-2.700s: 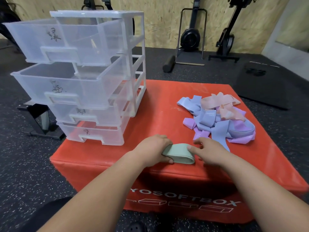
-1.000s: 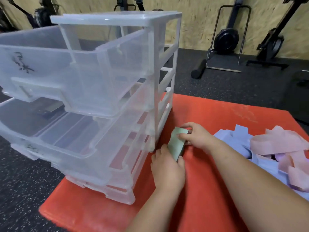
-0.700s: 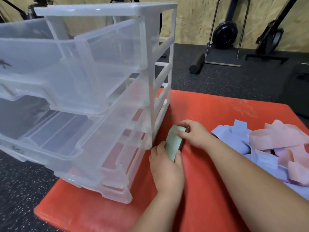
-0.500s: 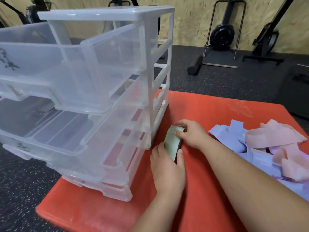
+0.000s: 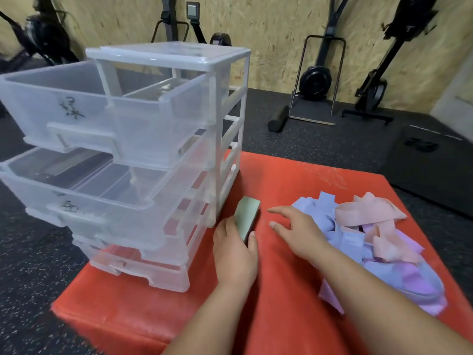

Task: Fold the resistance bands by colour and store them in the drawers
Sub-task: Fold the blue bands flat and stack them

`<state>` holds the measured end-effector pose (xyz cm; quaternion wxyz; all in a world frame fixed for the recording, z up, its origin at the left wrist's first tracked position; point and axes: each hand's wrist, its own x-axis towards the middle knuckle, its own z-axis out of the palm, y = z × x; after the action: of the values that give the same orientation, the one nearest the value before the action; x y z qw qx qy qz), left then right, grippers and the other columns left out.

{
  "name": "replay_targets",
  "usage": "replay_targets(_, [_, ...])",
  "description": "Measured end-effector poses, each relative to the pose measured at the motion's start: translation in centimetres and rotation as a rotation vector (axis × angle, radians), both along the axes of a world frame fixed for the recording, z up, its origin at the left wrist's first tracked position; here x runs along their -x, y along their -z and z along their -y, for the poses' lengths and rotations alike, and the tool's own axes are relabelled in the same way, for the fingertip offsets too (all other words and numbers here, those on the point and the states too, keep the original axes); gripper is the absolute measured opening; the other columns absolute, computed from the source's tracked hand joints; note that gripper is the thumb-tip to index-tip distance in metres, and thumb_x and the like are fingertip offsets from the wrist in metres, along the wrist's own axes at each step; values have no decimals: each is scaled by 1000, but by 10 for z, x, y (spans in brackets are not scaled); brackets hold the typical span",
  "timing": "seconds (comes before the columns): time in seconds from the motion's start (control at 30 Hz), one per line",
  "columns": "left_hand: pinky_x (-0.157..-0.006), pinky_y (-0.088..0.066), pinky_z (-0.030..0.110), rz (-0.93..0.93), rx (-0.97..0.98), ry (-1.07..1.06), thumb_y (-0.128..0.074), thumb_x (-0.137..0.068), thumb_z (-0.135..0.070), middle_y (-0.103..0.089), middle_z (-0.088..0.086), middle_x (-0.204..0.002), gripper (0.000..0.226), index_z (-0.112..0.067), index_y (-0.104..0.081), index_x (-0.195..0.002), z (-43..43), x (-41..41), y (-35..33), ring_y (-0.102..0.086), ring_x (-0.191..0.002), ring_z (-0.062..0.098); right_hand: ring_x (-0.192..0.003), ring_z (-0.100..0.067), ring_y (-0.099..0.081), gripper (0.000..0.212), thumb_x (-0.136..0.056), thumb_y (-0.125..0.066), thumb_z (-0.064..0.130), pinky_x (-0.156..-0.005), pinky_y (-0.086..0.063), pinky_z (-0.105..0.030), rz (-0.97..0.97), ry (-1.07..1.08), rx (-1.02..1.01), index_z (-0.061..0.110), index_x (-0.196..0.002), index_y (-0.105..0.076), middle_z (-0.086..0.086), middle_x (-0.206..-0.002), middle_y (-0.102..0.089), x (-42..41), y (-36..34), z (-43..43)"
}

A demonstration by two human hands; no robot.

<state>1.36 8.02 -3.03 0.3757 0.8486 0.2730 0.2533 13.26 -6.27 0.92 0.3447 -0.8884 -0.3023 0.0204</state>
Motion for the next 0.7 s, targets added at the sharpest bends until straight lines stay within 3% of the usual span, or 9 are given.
replay_targets(0.1, [-114, -43, 46, -12, -171, 58, -69, -91, -41, -57, 10, -140, 60, -13, -53, -141, 13, 7, -10, -50, -137, 32, -132, -5, -54, 38, -95, -75, 26, -115, -40, -28, 45, -8, 39, 31, -132, -68, 12, -138, -64, 27, 2, 34])
replay_targets(0.27, [-123, -31, 52, -17, -442, 134, -69, -87, -50, -57, 4, -141, 55, -20, -63, -132, 44, 22, -27, -39, -150, 34, -128, -6, -55, 40, -94, -74, 25, -104, -38, -18, 114, 27, 113, 32, -133, -68, 15, -137, -61, 72, 6, 88])
replay_targets(0.43, [-118, -37, 43, -84, -420, 437, -69, -91, -51, -61, 5, -135, 54, -20, -64, -135, 65, 36, -24, -47, -140, 31, -128, -7, -52, 41, -93, -70, 23, -101, -49, -32, 182, 147, 166, 36, -132, -67, 19, -137, -59, 108, 22, 150])
replay_targets(0.57, [-119, -32, 37, -281, -433, 667, -66, -94, -54, -54, 3, -146, 59, -27, -54, -145, 76, 49, -24, -41, -141, 26, -116, -14, -62, 36, -88, -75, 15, -96, -51, -32, 252, 278, 142, 30, -121, -74, 14, -125, -67, 124, 34, 194])
replay_targets(0.7, [-118, -35, 38, -389, -419, 768, -71, -91, -56, -53, 4, -147, 67, -29, -50, -148, 78, 51, -23, -43, -140, 28, -119, -15, -61, 37, -89, -73, 18, -95, -52, -35, 236, 425, 145, 29, -124, -71, 13, -125, -68, 119, 27, 215])
